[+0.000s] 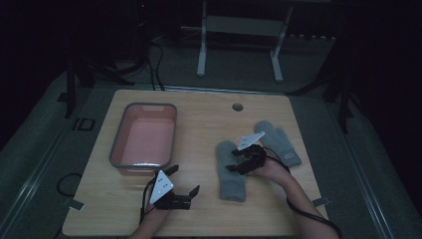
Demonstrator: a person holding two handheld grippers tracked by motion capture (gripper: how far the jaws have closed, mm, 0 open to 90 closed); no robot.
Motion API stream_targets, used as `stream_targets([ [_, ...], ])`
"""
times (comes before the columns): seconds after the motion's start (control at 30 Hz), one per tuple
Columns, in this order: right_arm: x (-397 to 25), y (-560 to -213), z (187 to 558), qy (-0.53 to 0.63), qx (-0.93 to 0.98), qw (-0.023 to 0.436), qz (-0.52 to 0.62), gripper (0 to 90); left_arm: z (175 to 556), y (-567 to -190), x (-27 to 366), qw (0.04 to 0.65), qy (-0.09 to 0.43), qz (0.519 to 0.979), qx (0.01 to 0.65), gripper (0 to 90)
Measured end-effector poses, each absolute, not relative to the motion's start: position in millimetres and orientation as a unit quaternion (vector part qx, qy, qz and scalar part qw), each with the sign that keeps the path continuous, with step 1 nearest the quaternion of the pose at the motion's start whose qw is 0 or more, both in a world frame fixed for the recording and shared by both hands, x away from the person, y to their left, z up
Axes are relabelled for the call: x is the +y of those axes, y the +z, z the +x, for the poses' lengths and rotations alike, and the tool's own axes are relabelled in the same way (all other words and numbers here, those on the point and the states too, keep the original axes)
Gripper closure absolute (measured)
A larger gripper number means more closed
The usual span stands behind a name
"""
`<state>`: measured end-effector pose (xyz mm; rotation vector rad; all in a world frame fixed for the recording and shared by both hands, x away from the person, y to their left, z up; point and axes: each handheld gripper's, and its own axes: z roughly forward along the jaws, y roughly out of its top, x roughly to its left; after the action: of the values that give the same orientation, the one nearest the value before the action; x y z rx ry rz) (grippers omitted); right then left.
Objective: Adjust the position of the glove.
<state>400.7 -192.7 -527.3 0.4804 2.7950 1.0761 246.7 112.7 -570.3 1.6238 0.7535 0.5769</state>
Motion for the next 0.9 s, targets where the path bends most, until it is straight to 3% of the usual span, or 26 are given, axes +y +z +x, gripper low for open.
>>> stream_targets([
  [0.13,-206,-510,399,0.371,0.908,0.082,0.177,30.1,247,-570,113,0.59,0.248,0.697,0.324,0.3],
  [0.5,-277,-475,399,0.407,0.862,0.132,0.273,38.4,247,-570,113,0.589,0.248,0.697,0.326,0.3],
  [0.6,-288,-472,400,0.409,0.854,0.142,0.288,38.3,247,-570,113,0.59,0.248,0.697,0.325,0.3],
  [0.83,-325,-467,416,0.407,0.824,0.178,0.351,49.4,247,-570,113,0.591,0.247,0.696,0.326,0.3],
  [0.9,-335,-475,426,0.397,0.815,0.181,0.381,49.1,247,-570,113,0.591,0.247,0.696,0.326,0.3],
])
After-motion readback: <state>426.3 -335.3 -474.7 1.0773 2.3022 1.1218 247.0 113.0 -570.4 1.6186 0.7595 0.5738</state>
